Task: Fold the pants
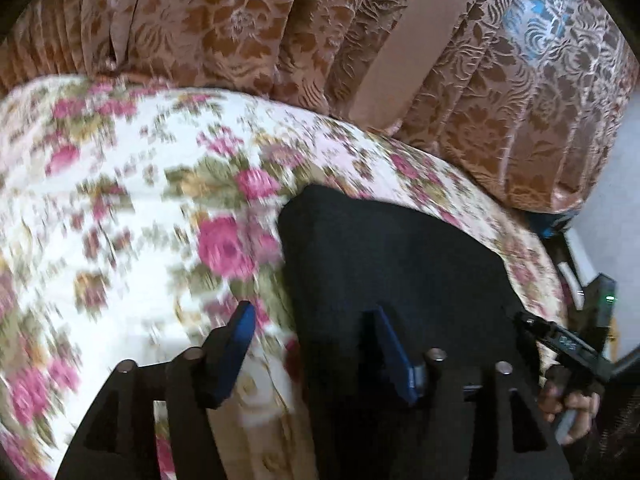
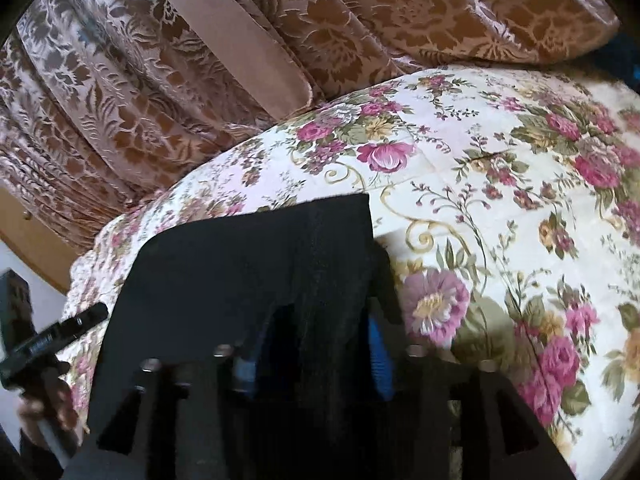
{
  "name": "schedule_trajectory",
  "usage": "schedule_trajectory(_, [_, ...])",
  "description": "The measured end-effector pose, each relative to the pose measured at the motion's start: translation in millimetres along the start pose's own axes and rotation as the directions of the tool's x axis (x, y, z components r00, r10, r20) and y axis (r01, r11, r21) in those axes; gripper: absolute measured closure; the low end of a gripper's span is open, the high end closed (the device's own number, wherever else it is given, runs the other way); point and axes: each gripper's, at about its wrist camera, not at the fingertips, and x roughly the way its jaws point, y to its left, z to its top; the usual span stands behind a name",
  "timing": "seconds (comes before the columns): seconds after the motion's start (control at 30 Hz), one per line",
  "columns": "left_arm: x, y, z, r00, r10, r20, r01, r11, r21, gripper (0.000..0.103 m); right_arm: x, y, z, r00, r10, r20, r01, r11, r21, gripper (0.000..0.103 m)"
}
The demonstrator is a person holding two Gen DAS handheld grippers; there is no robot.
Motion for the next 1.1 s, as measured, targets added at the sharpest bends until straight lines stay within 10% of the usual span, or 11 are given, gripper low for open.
schedule_trajectory(0.37, [-2,-36,-30,0.999,0.037,-0.014,-0.034,0.980,0.195,0.023,4,-30,-25,0.994,0.083,-0.075,-0.075,0.992,0.105,0.028])
schedule_trajectory(1.1, [34,-22,-6,0.990,-0.094,-0.108,0.111,0.981,0.161,0.021,39,-40,-8,0.939,0.292,-0.184,-0.275,0.955,0.113,0.031])
